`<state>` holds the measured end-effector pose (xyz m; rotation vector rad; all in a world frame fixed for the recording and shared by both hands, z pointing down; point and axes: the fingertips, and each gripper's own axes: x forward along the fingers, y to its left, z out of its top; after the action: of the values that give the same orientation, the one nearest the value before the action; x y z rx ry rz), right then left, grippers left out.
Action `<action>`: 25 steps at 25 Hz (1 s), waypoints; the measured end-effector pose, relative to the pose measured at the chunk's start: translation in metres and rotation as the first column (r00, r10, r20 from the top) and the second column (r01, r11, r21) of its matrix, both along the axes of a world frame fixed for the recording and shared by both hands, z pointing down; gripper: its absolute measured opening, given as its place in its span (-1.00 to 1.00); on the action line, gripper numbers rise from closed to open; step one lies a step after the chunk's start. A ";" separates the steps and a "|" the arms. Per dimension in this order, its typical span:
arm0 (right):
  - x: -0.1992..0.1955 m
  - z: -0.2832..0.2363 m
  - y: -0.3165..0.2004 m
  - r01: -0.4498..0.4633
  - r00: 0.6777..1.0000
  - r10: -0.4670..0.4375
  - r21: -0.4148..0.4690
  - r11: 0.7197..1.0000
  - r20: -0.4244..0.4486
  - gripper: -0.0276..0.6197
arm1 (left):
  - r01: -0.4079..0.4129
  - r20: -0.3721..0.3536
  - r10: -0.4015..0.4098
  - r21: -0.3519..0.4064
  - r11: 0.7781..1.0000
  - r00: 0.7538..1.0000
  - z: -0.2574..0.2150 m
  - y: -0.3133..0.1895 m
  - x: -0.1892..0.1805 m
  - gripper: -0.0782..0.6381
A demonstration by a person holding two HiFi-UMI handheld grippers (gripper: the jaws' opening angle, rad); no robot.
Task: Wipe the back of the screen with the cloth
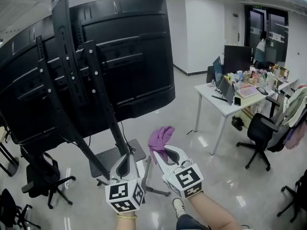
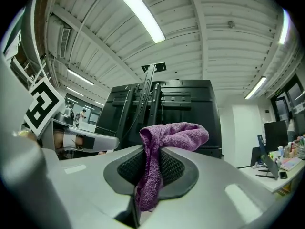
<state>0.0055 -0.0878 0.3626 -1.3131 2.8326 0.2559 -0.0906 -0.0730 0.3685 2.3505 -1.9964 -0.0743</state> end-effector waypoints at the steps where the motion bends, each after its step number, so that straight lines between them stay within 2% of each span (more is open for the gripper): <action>1: -0.004 -0.002 -0.021 0.015 1.000 -0.015 0.009 1.000 -0.002 -0.75 | 0.014 0.004 -0.014 0.002 1.000 1.000 -0.001 -0.017 0.000 -0.76; 6: -0.035 -0.022 -0.134 0.109 0.993 -0.107 0.053 0.993 -0.048 -0.75 | 0.099 0.010 -0.099 -0.010 0.995 0.995 -0.005 -0.100 -0.003 -0.76; 10: -0.072 -0.043 -0.214 0.226 0.972 -0.220 0.084 0.970 -0.083 -0.75 | 0.182 -0.002 -0.182 0.000 0.983 0.983 -0.015 -0.156 -0.007 -0.76; 17: -0.117 -0.050 -0.307 0.354 0.930 -0.337 0.110 0.929 -0.150 -0.75 | 0.270 0.002 -0.270 0.010 0.963 0.963 -0.016 -0.235 -0.005 -0.76; 19: -0.113 -0.042 -0.326 0.363 0.922 -0.340 0.104 0.926 -0.186 -0.75 | 0.271 0.003 -0.271 0.007 0.962 0.962 -0.015 -0.253 0.000 -0.76; 21: -0.092 -0.033 -0.344 0.350 0.924 -0.327 0.092 0.932 -0.198 -0.75 | 0.263 0.008 -0.263 0.007 0.965 0.965 -0.014 -0.269 0.009 -0.76; 25: -0.015 -0.019 -0.392 0.240 0.963 -0.231 0.051 0.970 -0.142 -0.75 | 0.222 0.029 -0.222 0.004 0.975 0.975 -0.010 -0.300 0.033 -0.76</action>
<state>-0.0091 -0.4802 0.3441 -0.9691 3.0245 0.4461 -0.0574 -0.3733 0.3586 2.1306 -2.2651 -0.0511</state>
